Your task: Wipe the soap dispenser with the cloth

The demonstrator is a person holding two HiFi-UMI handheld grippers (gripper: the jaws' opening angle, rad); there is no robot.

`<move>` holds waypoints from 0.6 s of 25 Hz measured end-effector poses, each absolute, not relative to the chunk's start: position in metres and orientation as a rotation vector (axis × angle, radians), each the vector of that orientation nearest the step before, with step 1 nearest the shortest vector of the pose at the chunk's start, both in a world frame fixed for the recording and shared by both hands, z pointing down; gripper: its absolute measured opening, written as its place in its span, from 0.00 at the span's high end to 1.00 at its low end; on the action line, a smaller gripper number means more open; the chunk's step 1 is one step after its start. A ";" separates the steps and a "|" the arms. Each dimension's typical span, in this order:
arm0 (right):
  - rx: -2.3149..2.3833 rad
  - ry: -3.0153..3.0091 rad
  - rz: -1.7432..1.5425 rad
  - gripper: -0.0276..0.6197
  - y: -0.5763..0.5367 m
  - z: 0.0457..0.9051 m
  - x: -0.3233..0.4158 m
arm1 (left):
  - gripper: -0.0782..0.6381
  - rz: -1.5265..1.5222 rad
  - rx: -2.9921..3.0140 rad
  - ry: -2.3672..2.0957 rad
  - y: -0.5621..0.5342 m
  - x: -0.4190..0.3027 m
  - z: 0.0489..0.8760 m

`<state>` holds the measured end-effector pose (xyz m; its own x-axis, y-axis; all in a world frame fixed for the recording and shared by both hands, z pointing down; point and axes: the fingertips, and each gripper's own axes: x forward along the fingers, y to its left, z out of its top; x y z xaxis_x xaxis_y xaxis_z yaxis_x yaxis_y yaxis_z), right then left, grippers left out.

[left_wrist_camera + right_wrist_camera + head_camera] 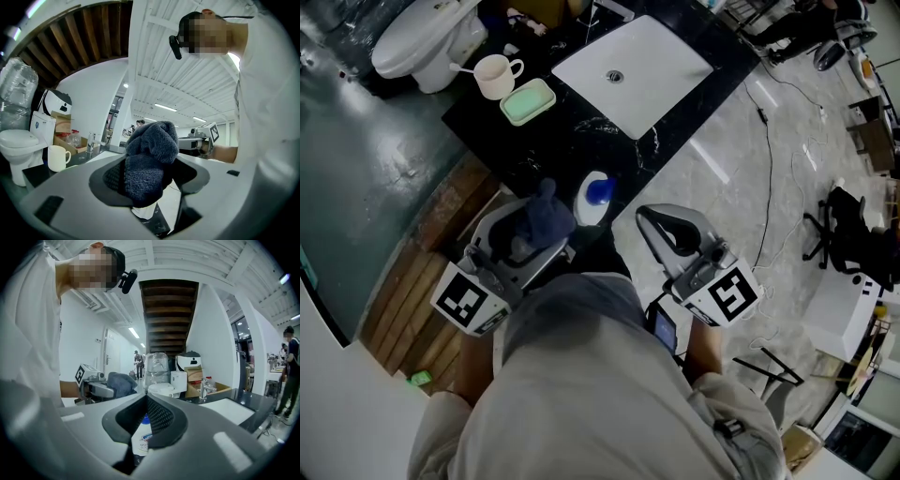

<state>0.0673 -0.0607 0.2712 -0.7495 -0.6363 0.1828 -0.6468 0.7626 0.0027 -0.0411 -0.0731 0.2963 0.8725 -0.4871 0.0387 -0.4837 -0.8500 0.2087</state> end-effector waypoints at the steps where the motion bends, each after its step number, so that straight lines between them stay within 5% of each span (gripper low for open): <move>1: 1.020 -2.789 0.096 0.96 -0.060 0.271 0.067 | 0.54 -0.019 2.833 -0.738 -0.072 -0.042 0.297; 15: 0.997 -2.786 0.106 0.96 -0.055 0.270 0.066 | 0.54 -0.055 2.813 -0.754 -0.070 -0.043 0.296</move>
<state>0.0663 -0.0550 0.2700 -0.7590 -0.6218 0.1930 -0.6347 0.7727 -0.0064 -0.0430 -0.0696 0.2958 0.8672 -0.4975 0.0230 -0.4890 -0.8418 0.2285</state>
